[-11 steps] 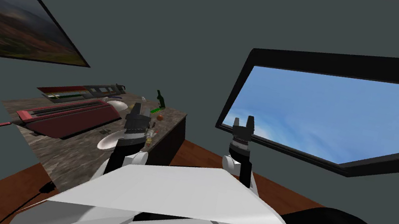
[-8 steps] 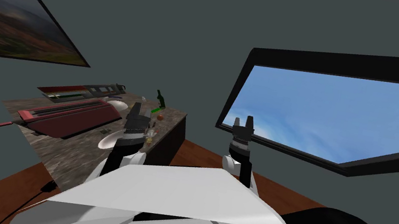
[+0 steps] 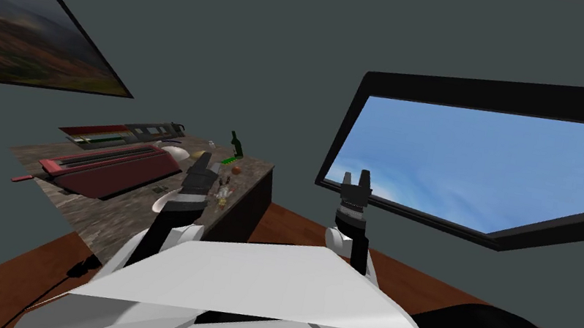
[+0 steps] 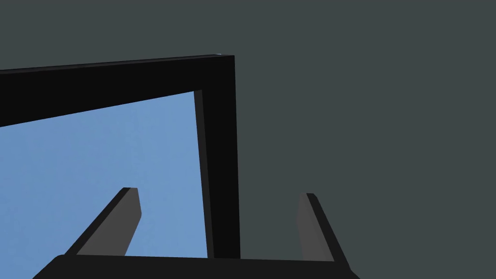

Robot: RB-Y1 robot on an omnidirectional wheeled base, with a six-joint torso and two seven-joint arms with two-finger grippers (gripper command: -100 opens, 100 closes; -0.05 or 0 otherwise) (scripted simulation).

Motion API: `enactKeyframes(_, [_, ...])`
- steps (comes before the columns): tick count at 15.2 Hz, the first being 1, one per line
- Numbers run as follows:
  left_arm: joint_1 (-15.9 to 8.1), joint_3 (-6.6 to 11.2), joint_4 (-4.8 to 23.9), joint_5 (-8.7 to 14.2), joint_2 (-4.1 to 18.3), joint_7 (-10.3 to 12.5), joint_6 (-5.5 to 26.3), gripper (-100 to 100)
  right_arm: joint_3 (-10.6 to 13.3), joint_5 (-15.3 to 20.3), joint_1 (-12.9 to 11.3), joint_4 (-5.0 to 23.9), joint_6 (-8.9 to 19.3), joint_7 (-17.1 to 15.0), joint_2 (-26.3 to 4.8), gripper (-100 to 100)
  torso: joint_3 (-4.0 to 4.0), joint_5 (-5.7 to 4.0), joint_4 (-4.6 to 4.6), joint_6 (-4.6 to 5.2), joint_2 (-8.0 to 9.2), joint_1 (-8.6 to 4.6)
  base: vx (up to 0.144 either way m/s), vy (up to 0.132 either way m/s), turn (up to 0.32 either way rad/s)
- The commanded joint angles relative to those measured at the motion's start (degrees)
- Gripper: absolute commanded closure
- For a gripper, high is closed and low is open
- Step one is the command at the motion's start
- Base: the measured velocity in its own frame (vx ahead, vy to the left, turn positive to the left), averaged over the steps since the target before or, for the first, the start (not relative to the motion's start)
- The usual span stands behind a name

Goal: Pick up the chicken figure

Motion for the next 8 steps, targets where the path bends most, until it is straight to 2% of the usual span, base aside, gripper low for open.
enactKeyframes(1, [0.3, 0.91, -0.2, 0.5, 1.3, -0.5, 2.6, -100, 0.0, 0.0, 0.0, 0.0, 0.0, 0.0, 0.0, 0, 0.0, 0.0, 0.0, 0.0, 0.0, 0.0, -0.047, 0.017, -0.028])
enactKeyframes(2, [0.3, 0.91, -0.2, 0.5, 1.3, -0.5, 2.6, -100, 0.0, 0.0, 0.0, 0.0, 0.0, 0.0, 0.0, 0, 0.0, 0.0, 0.0, 0.0, 0.0, 0.0, -0.044, 0.013, -0.022])
enactKeyframes(3, [0.5, 1.59, -0.3, 0.8, 2.0, -0.9, 4.5, -100, 0.0, 0.0, 0.0, 0.0, 0.0, 0.0, 0.0, 0, -0.01, 0.0, 0.0, 0.0, -0.01, -0.01, -0.049, 0.013, -0.03])
enactKeyframes(4, [0.5, 1.59, -0.3, 0.8, 2.0, -0.9, 4.6, -100, 0.0, 0.0, 0.0, 0.0, 0.0, 0.0, 0.0, 0, -0.01, 0.0, 0.0, 0.0, -0.01, -0.01, -0.046, 0.016, -0.023])
enactKeyframes(5, [0.7, 2.3, -0.4, 1.2, 2.7, -1.3, 6.4, -100, 0.0, 0.0, 0.0, 0.0, 0.0, 0.0, 0.0, 0, -0.01, 0.0, 0.0, 0.0, -0.02, -0.01, -0.044, 0.018, -0.033])
enactKeyframes(8, [0.9, 3.03, -0.4, 1.6, 3.3, -1.7, 8.8, -100, 0.0, 0.0, 0.0, 0.0, 0.0, 0.0, 0.0, 0, -0.01, 0.0, -0.01, 0.0, -0.01, 0.02, -0.047, 0.019, -0.038])
